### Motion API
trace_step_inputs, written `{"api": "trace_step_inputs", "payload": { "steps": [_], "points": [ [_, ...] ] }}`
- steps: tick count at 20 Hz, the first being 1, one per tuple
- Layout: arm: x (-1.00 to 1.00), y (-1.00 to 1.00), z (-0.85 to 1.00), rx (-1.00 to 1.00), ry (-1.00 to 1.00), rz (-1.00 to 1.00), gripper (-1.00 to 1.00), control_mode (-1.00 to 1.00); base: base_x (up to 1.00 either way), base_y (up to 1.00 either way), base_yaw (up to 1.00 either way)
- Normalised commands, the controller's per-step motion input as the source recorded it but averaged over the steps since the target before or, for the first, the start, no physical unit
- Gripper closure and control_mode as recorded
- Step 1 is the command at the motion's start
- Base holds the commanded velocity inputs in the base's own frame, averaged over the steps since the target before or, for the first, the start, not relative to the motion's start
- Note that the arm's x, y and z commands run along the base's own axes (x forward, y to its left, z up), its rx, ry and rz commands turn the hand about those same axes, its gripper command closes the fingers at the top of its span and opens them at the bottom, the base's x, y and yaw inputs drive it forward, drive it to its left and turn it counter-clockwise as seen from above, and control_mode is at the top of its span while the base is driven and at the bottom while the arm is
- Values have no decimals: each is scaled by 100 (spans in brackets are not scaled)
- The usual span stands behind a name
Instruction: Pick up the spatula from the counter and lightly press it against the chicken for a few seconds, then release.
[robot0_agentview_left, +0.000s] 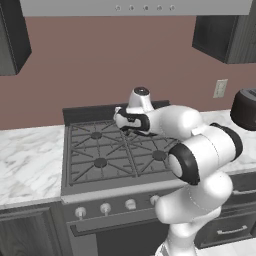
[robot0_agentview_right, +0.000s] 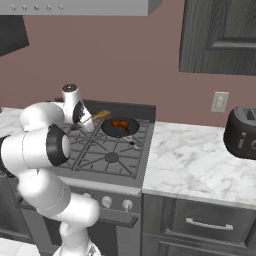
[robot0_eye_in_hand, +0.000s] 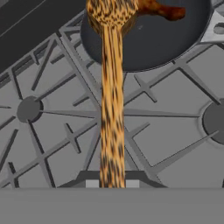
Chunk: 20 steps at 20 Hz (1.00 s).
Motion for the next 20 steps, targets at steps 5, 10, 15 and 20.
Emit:
{"api": "trace_step_inputs", "payload": {
  "steps": [5, 10, 15, 20],
  "points": [
    [16, -22, -12, 4, 0, -5, 100, -100, 0, 0, 0],
    [20, -12, -11, 0, 0, -8, 100, -100, 0, 0, 0],
    [21, 0, 0, 0, 0, -12, 100, -100, 0, 0, 0],
    [31, 0, 0, 3, 3, -13, 100, -100, 0, 0, 0]
  ]
}}
